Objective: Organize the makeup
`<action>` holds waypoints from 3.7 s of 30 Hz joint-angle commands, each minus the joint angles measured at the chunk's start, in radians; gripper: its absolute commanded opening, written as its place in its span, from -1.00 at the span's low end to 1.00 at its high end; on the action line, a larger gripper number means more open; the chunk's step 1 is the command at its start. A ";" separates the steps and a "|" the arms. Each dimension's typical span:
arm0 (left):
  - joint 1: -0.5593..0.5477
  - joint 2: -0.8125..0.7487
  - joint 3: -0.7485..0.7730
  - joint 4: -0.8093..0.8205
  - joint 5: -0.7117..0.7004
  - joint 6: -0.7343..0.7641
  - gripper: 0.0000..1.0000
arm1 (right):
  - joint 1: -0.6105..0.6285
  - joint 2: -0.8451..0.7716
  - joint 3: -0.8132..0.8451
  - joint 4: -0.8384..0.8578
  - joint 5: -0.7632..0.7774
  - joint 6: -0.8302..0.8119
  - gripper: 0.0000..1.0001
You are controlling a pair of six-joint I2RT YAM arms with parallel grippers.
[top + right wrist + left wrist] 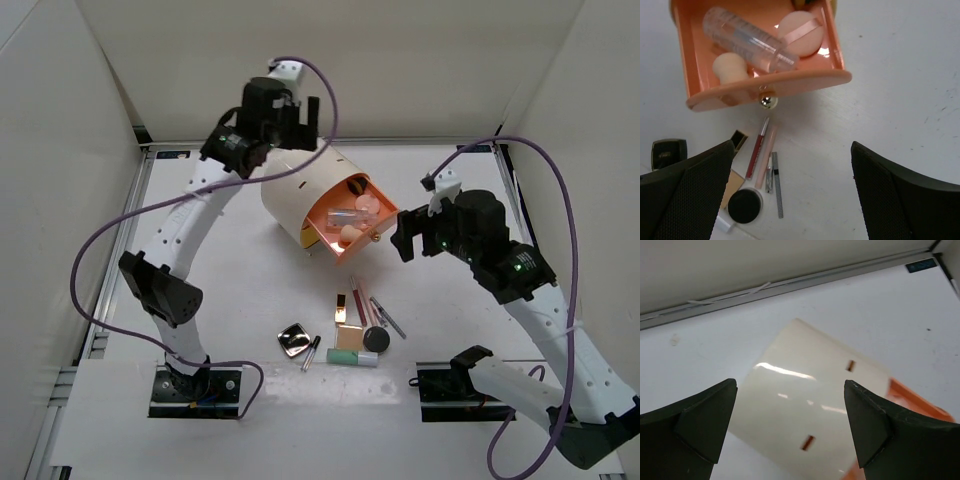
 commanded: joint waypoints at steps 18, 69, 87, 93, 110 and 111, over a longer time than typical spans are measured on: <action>0.313 0.193 0.081 -0.059 0.678 0.331 0.97 | 0.022 0.037 -0.206 0.060 -0.250 -0.042 0.72; 0.313 0.312 0.008 -0.035 0.764 0.367 0.97 | 0.182 0.574 -0.005 0.900 0.054 0.048 -0.23; 0.313 0.312 0.019 -0.022 0.658 0.349 0.97 | 0.206 0.568 -0.119 0.783 0.088 0.110 0.62; 0.311 0.312 0.022 -0.023 0.644 0.349 0.97 | 0.206 0.660 -0.027 0.793 0.083 0.079 0.47; 0.313 0.318 0.043 -0.035 0.622 0.352 0.97 | 0.166 0.775 0.025 0.906 0.063 0.054 -0.49; 0.314 0.318 0.043 -0.035 0.622 0.349 0.97 | 0.160 0.777 0.028 0.911 0.060 0.048 -0.55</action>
